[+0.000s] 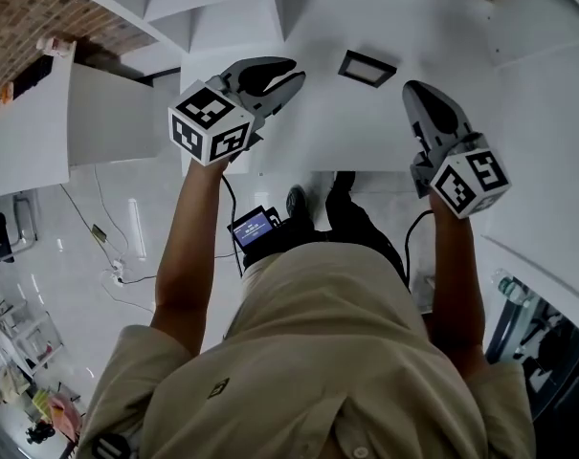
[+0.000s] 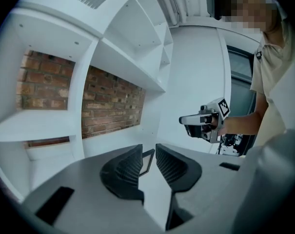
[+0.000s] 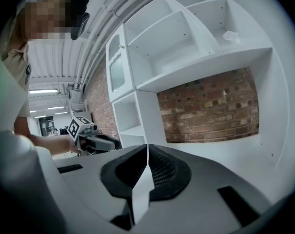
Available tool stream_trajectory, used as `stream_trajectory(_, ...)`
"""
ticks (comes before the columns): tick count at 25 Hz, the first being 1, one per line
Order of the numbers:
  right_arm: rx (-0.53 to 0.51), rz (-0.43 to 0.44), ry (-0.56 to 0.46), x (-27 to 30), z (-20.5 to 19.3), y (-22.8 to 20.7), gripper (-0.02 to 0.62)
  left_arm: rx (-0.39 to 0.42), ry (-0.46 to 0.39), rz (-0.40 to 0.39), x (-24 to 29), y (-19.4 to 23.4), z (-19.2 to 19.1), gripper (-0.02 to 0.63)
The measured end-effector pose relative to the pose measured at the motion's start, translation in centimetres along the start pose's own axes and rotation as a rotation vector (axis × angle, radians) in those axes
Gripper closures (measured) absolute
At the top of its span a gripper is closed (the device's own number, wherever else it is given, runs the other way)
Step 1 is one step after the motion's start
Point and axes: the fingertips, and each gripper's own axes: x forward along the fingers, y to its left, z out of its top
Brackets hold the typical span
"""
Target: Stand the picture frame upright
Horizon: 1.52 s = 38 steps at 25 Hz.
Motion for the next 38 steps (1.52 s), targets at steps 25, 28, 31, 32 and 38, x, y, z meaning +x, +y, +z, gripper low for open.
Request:
stream_trajectory(25,-0.231,0.006,-0.019,-10.5,5.1,14.4,0.591,0.233,-0.168,-0.063,-12.1,-14.4,9.1,0.526)
stream_trajectory(28,-0.232,0.000,-0.025,-11.9,5.3,14.8,0.592,0.244,-0.167,-0.076,-12.1,-15.8,9.2,0.526)
stream_trajectory(31,-0.220,-0.005,-0.019,-13.0,5.0,15.1,0.592,0.250,-0.165,-0.086,-12.1,-17.1,9.3,0.526)
stream_trajectory(32,-0.216,-0.008,-0.016,-13.2,4.9,15.1,0.592,0.252,-0.164,-0.090,-12.1,-17.4,9.3,0.526)
stream_trajectory(38,-0.225,-0.008,-0.005,-14.3,5.4,15.2,0.592,0.249,-0.155,-0.090,-11.7,-18.4,9.5,0.526)
